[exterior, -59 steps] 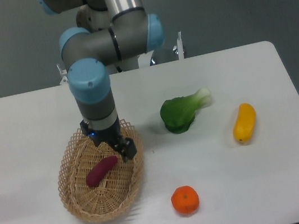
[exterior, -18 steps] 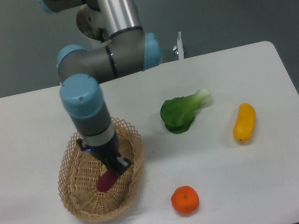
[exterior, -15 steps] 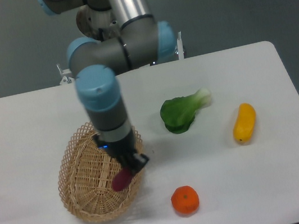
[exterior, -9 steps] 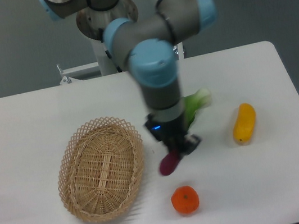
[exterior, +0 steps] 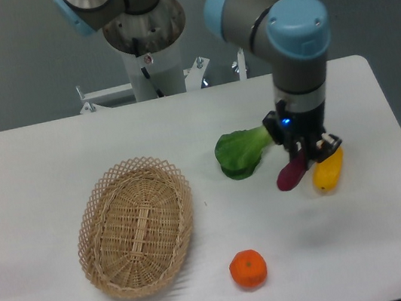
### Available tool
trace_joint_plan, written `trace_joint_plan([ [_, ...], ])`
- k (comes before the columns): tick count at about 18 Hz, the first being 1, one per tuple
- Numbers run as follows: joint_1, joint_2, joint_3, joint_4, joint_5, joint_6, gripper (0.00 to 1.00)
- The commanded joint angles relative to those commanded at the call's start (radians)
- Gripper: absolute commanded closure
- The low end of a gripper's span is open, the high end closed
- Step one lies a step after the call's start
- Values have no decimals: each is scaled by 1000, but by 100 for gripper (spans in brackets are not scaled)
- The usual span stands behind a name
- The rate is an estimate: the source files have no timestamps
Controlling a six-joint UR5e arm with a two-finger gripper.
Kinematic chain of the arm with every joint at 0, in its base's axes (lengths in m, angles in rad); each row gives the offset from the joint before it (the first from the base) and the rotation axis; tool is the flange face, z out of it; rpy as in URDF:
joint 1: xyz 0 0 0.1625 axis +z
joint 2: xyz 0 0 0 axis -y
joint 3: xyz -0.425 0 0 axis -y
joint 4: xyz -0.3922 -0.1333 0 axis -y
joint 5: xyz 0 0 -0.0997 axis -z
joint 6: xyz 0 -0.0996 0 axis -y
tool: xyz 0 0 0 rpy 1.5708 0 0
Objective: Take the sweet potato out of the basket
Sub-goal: 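Hold the sweet potato raised beside the yellow squash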
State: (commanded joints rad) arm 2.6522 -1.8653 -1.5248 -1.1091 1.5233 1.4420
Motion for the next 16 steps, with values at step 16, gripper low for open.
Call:
trace_joint_plan([
  [16, 28, 5, 2, 5, -57, 2, 81],
])
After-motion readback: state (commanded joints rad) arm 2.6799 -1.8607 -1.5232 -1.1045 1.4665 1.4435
